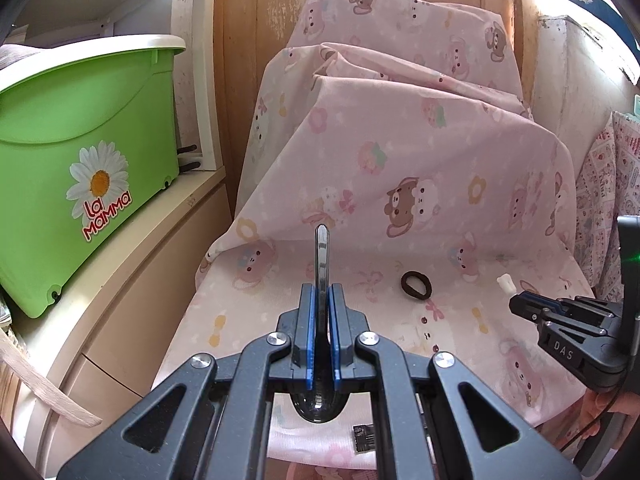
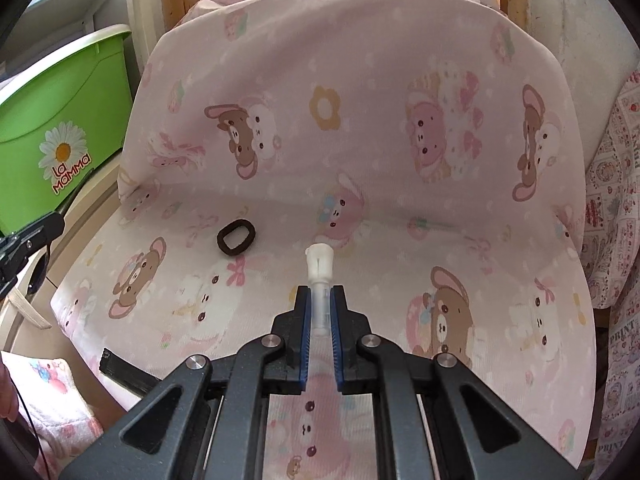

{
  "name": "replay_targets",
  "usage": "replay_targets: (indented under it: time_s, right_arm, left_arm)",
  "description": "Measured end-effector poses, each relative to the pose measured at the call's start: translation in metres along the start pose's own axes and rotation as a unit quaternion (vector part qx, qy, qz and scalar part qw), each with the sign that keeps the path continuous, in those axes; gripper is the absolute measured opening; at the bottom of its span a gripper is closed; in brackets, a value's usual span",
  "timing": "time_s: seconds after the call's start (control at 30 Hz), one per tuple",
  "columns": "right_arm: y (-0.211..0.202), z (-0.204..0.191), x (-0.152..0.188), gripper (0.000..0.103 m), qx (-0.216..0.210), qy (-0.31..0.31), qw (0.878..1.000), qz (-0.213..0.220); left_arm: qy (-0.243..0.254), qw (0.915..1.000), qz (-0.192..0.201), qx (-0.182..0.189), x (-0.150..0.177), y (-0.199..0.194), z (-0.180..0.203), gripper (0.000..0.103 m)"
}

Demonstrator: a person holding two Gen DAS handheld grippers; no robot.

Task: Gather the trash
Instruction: 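Carry the spoon in the left tool and tube in the right tool down over the basket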

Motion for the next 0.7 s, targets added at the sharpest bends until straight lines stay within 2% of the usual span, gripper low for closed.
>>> replay_targets:
  time_s: [0.1, 0.23, 0.3, 0.37, 0.43, 0.57, 0.7]
  right_arm:
    - [-0.009, 0.000, -0.003, 0.010, -0.004, 0.002, 1.000, 0.016]
    - [-0.018, -0.001, -0.001, 0.010, 0.001, 0.005, 0.999, 0.032]
    - [-0.024, -0.001, 0.001, 0.010, 0.016, 0.015, 0.999, 0.045]
    - [-0.029, -0.001, 0.002, 0.010, 0.005, 0.016, 0.999, 0.048]
    - [-0.035, -0.004, 0.003, 0.010, -0.007, 0.011, 0.998, 0.056]
    - [-0.044, -0.016, 0.008, 0.010, 0.001, -0.017, 0.998, 0.066]
    - [-0.053, -0.027, 0.014, 0.010, -0.010, -0.038, 0.997, 0.073]
  left_arm:
    - [0.010, 0.9998, 0.006, -0.014, 0.001, -0.001, 0.001, 0.006]
    - [0.009, 0.9998, 0.013, -0.015, 0.001, -0.007, -0.002, 0.006]
    - [0.011, 0.9997, 0.016, -0.016, 0.001, -0.010, -0.003, 0.006]
    - [0.015, 0.9996, 0.018, -0.017, 0.003, -0.013, -0.004, 0.006]
    - [0.021, 0.9994, 0.020, -0.020, 0.005, -0.015, -0.005, 0.006]
    - [0.021, 0.9993, 0.018, -0.026, 0.008, -0.018, -0.010, 0.006]
    - [0.022, 0.9993, 0.017, -0.025, 0.012, -0.028, -0.011, 0.006]
Point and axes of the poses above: each gripper's, at about its wrist camera, not at the fingertips, and y roughly the way its jaws point, z to its right, x to its underside, the point moved 2 cm from there along y, roughly the way its jaws point, and after that the axes turned 11 degrees about -x, right-handed, at the moved point
